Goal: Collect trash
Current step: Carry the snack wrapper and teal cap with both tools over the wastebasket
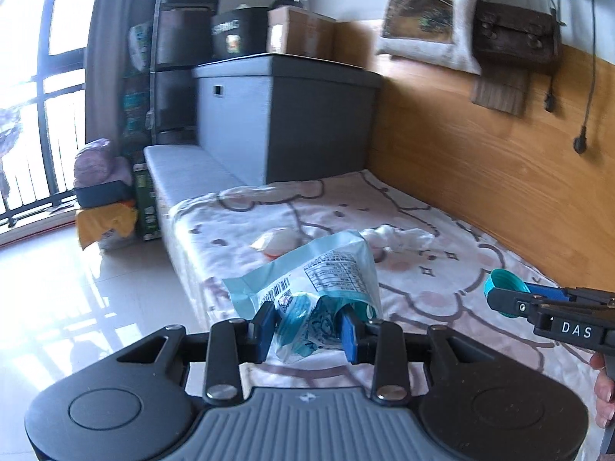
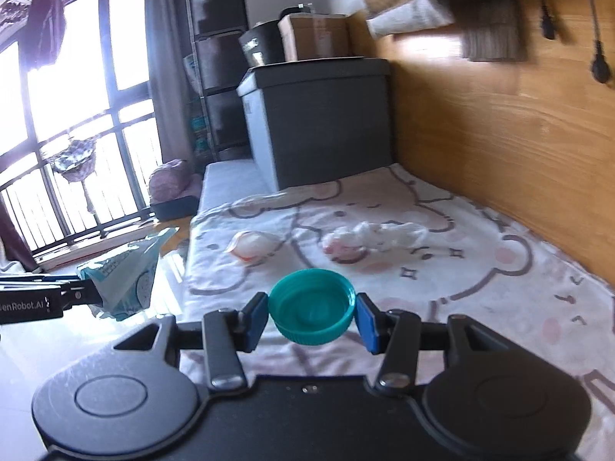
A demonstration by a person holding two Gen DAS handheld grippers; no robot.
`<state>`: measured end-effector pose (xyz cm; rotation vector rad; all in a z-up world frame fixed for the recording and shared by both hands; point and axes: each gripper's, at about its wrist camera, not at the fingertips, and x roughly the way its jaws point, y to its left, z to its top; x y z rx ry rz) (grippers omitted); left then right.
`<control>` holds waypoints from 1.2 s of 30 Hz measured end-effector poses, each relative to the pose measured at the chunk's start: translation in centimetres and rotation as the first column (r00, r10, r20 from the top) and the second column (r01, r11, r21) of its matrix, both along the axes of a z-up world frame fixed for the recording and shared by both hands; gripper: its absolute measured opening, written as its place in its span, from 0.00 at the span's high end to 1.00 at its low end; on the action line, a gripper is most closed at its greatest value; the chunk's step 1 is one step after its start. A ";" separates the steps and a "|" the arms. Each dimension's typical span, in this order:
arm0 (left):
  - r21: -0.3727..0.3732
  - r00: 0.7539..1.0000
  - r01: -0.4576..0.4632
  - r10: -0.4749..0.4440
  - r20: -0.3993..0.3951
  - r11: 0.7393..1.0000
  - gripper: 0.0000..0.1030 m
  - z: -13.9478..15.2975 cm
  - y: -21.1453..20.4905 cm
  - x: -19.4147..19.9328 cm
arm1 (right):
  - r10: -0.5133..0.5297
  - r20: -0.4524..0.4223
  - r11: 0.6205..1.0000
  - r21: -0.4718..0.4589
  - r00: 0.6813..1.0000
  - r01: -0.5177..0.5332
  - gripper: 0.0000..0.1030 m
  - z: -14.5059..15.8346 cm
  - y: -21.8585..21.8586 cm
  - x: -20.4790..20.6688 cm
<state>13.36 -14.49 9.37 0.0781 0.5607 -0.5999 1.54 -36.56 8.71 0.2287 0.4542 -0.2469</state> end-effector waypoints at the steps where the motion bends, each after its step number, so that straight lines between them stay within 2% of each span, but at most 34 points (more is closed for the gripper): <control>1: -0.002 1.000 -0.012 0.012 0.001 1.000 0.64 0.0 0.8 0.1 | 0.010 -0.001 1.000 0.001 1.000 -0.010 0.52 0.1 0.6 0.4; 10: -0.018 0.993 -0.114 0.113 -0.022 0.993 0.64 -1.0 7.3 2.1 | 0.110 -0.037 0.994 0.010 0.993 -0.110 0.52 -0.7 6.7 4.5; 21: -0.001 0.973 -0.216 0.215 -0.083 0.976 0.64 -5.0 14.0 5.5 | 0.236 -0.118 0.972 0.034 0.965 -0.234 0.52 -3.3 13.9 10.4; 28: 0.013 0.950 -0.271 0.269 -0.158 0.963 0.64 -9.6 16.9 7.9 | 0.315 -0.195 0.949 0.078 0.929 -0.305 0.52 -6.6 18.3 14.5; 36: 0.082 0.900 -0.321 0.331 -0.283 0.944 0.64 -17.2 19.3 10.3 | 0.363 -0.326 0.932 0.131 0.873 -0.339 0.52 -12.7 21.6 18.7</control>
